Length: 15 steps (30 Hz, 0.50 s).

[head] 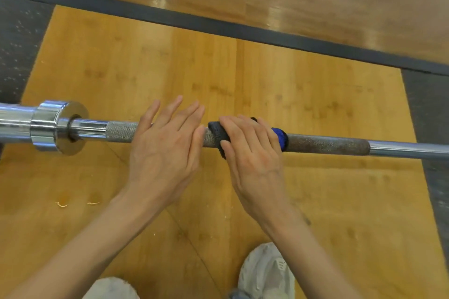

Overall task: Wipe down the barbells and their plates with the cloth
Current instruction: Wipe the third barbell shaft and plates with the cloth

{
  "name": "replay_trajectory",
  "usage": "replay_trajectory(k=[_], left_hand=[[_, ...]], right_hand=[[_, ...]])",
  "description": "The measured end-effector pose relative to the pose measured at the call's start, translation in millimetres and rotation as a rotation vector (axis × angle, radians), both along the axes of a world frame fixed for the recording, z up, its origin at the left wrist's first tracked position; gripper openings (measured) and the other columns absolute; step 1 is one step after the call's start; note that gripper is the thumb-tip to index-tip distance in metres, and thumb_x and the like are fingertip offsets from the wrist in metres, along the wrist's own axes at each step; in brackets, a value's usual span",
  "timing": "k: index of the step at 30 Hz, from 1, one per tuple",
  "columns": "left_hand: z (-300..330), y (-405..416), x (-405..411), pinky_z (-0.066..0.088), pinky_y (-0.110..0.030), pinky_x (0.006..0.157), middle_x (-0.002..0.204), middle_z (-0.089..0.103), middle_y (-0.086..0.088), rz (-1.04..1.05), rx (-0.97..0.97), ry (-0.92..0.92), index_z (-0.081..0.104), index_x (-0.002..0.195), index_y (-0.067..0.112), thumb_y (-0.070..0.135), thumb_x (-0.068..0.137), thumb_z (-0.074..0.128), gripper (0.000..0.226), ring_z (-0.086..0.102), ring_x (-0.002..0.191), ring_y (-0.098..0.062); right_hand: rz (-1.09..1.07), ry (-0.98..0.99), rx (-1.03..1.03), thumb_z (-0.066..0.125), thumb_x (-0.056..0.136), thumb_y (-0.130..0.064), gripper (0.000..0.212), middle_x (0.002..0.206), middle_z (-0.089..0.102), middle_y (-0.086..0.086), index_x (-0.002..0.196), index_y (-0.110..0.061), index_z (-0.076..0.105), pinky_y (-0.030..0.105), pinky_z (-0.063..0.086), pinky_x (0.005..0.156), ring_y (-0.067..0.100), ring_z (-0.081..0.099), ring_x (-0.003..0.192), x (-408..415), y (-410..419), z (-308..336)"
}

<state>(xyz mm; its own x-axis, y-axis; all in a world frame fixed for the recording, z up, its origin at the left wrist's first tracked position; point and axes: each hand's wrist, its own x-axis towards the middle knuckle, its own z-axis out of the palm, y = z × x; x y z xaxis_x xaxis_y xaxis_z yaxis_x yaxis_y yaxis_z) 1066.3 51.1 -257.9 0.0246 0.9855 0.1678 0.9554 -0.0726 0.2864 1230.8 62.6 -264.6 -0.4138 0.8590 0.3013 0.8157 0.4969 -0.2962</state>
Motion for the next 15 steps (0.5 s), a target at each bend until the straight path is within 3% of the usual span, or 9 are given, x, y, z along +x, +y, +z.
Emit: replay_trajectory(k=[8,11,15], left_hand=[[-2,-5,0,0.021,-0.040,0.119,0.141,0.060,-0.003,-0.002,0.014,-0.018,0.061,0.137,0.010,0.031,0.107,0.028,0.050,0.049,0.138,-0.023],[-2,-9,0,0.021,-0.040,0.120,0.143,0.059,-0.002,0.001,0.008,-0.021,0.060,0.138,0.011,0.032,0.108,0.028,0.049,0.049,0.138,-0.022],[1,-13,2,0.021,-0.037,0.121,0.142,0.059,0.000,0.014,-0.008,-0.058,0.061,0.138,0.012,0.032,0.107,0.029,0.048,0.050,0.137,-0.019]], right_hand=[[-0.066,-0.029,0.045,0.038,0.109,-0.028,0.041,0.143,0.058,0.000,0.143,-0.014,0.056,0.044,0.031,0.118,0.026,0.052,0.132,-11,-11,-2],[-0.026,-0.040,0.014,0.037,0.110,-0.033,0.041,0.134,0.063,-0.003,0.140,-0.016,0.059,0.044,0.034,0.115,0.024,0.055,0.127,2,-7,2],[-0.268,-0.027,-0.013,0.028,0.110,-0.033,0.043,0.125,0.063,-0.003,0.132,-0.018,0.061,0.046,0.026,0.120,0.024,0.053,0.125,15,-15,6]])
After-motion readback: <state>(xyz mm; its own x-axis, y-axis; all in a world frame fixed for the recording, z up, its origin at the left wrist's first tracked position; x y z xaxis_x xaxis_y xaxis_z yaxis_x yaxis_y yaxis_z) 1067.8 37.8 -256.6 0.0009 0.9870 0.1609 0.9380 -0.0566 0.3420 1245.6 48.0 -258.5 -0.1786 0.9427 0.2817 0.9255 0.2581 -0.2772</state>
